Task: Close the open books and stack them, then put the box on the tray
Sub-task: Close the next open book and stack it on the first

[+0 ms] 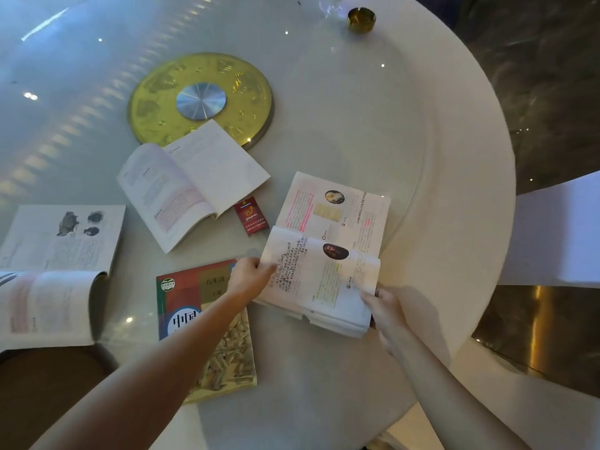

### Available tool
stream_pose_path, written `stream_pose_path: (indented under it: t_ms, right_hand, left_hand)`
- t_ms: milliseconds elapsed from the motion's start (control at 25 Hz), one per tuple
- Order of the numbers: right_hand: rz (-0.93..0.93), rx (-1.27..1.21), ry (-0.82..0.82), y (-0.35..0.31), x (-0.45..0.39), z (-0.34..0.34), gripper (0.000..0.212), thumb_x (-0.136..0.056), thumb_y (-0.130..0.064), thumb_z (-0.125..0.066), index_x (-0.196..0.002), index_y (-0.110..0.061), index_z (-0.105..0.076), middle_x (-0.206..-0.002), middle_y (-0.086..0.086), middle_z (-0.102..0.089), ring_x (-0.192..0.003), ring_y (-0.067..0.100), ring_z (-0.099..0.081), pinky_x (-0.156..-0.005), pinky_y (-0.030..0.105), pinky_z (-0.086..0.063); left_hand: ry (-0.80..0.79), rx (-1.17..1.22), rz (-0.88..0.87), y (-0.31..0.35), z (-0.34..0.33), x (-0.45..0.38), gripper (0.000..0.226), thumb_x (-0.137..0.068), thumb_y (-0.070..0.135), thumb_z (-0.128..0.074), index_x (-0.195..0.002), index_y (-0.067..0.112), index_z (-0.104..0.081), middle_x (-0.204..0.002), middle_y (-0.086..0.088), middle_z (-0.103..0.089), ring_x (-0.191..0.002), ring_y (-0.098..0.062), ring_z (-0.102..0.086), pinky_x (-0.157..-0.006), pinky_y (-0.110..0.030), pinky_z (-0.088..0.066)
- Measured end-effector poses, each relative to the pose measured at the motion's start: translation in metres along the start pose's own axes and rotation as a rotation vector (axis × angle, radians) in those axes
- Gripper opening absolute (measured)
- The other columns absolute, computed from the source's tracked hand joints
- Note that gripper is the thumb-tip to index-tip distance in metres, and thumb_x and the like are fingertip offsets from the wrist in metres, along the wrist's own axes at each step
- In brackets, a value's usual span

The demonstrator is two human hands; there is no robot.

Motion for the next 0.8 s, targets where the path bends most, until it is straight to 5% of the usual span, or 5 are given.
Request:
stream_pose_path:
  t_ms: [240,360,520,640,800]
  right_hand:
    - [-0.074,-0.013,-0.070,-0.015,0.014,0.029,0.013,-0.094,-0.009,-0.066,-0.101,-0.005,-0.076,-0.108,0.020,-0.081,-0.088,0.030,-0.075,-0.080,0.042,-0.055]
    - [0.030,-0.177,-0.043,-0.070,-0.003,0.037,0.015,-0.094,-0.006,-0.066,-0.107,0.002,-0.068,-0.102,0.019,-0.079,-0.080,0.028,-0.075,-0.070,0.037,-0.060]
    - [0.023,-0.342,-0.048,-0.127,-0.039,0.024,0.008,-0.100,-0.011,-0.062,-0.101,-0.004,-0.060,-0.077,0.017,-0.076,-0.062,0.025,-0.076,-0.057,0.034,-0.065]
    - [-0.055,-0.171,-0.029,-0.130,-0.066,0.016,0.040,-0.105,-0.039,-0.053,-0.095,-0.002,-0.065,-0.075,0.017,-0.073,-0.062,0.027,-0.071,-0.061,0.039,-0.063]
    - [0.194,0.503,0.244,-0.175,-0.093,0.024,0.056,-0.101,-0.056,-0.041,-0.102,-0.004,-0.061,-0.097,0.017,-0.070,-0.078,0.031,-0.067,-0.077,0.044,-0.058]
  left_hand:
    - [-0.153,0.233,0.070,-0.001,0.000,0.011,0.026,-0.079,0.028,-0.070,-0.086,0.003,-0.075,-0.077,-0.006,-0.066,-0.065,-0.021,-0.059,-0.061,-0.032,-0.043]
    - [-0.157,0.511,0.141,0.028,0.001,0.005,0.027,-0.086,0.029,-0.073,-0.098,0.004,-0.073,-0.086,-0.009,-0.074,-0.063,-0.017,-0.071,-0.054,-0.028,-0.056]
    - [-0.219,0.781,0.190,0.069,-0.010,-0.008,0.056,-0.096,0.059,-0.048,-0.101,0.010,-0.074,-0.093,-0.011,-0.079,-0.078,-0.024,-0.075,-0.063,-0.038,-0.061]
    - [-0.190,0.846,0.273,0.068,-0.022,-0.012,0.066,-0.097,0.065,-0.037,-0.099,0.010,-0.073,-0.090,-0.009,-0.077,-0.080,-0.025,-0.072,-0.070,-0.040,-0.060]
    - [-0.149,0.750,0.390,0.045,-0.057,0.003,0.029,-0.099,0.036,-0.056,-0.096,0.008,-0.063,-0.082,-0.008,-0.063,-0.065,-0.022,-0.064,-0.058,-0.033,-0.058]
Point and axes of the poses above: each hand's wrist, its own x-axis away from the middle knuckle, its own z-axis out of the back of the hand, y = z × x, the point moved 10 cm from there along -x, towards the middle knuckle
